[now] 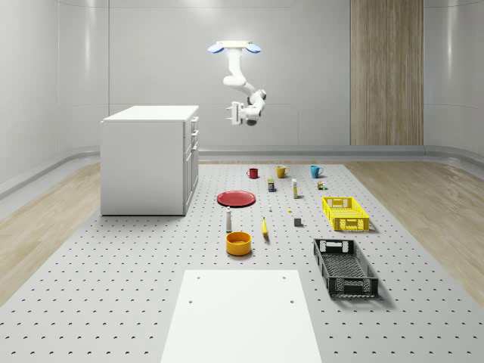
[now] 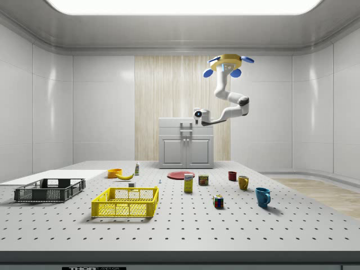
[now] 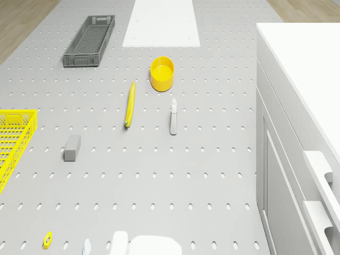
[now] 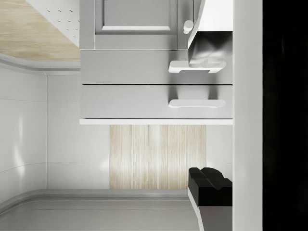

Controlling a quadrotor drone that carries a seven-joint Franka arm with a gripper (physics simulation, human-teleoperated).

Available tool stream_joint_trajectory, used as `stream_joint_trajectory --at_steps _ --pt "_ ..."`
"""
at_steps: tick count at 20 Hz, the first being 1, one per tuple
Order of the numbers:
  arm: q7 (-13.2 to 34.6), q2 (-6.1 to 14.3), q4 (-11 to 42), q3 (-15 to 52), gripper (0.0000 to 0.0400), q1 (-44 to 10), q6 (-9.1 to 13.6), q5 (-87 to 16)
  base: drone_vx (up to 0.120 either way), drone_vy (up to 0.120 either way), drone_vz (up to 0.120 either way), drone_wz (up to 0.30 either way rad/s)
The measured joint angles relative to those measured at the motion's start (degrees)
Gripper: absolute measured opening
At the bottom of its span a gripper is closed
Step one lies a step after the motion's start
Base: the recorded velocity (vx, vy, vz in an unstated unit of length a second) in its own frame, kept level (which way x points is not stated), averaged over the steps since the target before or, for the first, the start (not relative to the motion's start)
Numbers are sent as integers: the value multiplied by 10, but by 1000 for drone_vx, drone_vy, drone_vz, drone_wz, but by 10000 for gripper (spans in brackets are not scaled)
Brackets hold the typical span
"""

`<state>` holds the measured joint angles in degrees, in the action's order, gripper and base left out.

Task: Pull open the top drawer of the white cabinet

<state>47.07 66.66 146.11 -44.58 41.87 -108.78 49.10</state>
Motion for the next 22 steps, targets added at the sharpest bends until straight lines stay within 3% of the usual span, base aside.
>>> stream_joint_trajectory --at_steps 10,22 --pt "-20 -15 28 52 305 23 -62 57 0 0 0 0" --pt "-54 -50 42 112 305 55 -127 136 0 0 0 0"
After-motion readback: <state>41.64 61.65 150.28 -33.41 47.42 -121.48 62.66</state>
